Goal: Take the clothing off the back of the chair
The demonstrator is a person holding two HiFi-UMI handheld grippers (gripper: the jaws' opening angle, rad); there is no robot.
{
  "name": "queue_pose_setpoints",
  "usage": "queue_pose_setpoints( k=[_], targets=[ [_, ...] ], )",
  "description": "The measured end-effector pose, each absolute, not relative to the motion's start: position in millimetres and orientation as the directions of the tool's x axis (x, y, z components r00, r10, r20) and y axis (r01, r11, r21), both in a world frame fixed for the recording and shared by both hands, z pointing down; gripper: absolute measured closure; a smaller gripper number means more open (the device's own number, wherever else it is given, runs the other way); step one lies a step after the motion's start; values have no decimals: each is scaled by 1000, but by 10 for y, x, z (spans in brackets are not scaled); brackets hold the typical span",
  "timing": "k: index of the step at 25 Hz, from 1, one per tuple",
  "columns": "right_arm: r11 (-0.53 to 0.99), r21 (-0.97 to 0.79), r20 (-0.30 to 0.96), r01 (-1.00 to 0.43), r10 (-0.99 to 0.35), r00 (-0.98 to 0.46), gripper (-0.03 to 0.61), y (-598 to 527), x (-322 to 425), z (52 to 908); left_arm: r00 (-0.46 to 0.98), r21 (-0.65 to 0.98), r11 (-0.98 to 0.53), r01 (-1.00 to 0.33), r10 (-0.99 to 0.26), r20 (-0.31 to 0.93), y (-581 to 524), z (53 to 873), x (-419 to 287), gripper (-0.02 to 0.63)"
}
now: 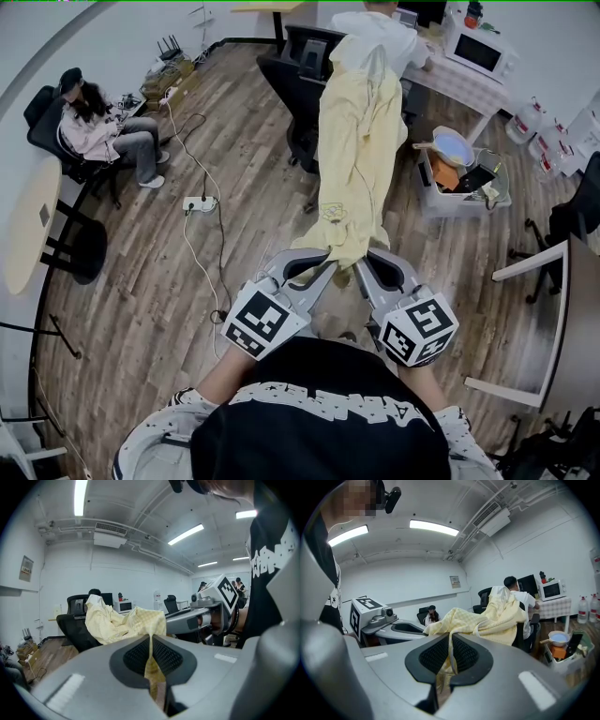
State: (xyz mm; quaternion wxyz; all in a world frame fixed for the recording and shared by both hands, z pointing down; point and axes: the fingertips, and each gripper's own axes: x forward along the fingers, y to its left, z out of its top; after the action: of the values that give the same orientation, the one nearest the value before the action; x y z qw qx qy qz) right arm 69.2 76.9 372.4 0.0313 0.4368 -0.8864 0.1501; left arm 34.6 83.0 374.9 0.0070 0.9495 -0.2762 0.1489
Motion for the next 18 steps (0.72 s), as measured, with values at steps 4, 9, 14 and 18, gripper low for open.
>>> queue_pose_setpoints(
  k=[4, 9, 14, 18],
  targets=[
    [549, -248, 192, -798, -780, -596, 548, 770, 757, 3766, 801, -68, -846, -529, -524, 291, 839, 3763, 342, 601],
    [576, -241, 191, -782, -761, -620, 548, 827, 723, 3758, 819, -67, -863, -500, -497, 289, 867, 3762, 396, 601],
    [594, -250, 198, -764, -741, -641, 548, 881, 672, 3799, 829, -59, -876, -478, -473, 299, 881, 3802, 473, 601],
    [591, -253, 206, -766, -740, -640, 548, 877, 685, 3824, 830, -64, -880, -470, -465, 308, 854, 3820, 498, 601]
  ],
)
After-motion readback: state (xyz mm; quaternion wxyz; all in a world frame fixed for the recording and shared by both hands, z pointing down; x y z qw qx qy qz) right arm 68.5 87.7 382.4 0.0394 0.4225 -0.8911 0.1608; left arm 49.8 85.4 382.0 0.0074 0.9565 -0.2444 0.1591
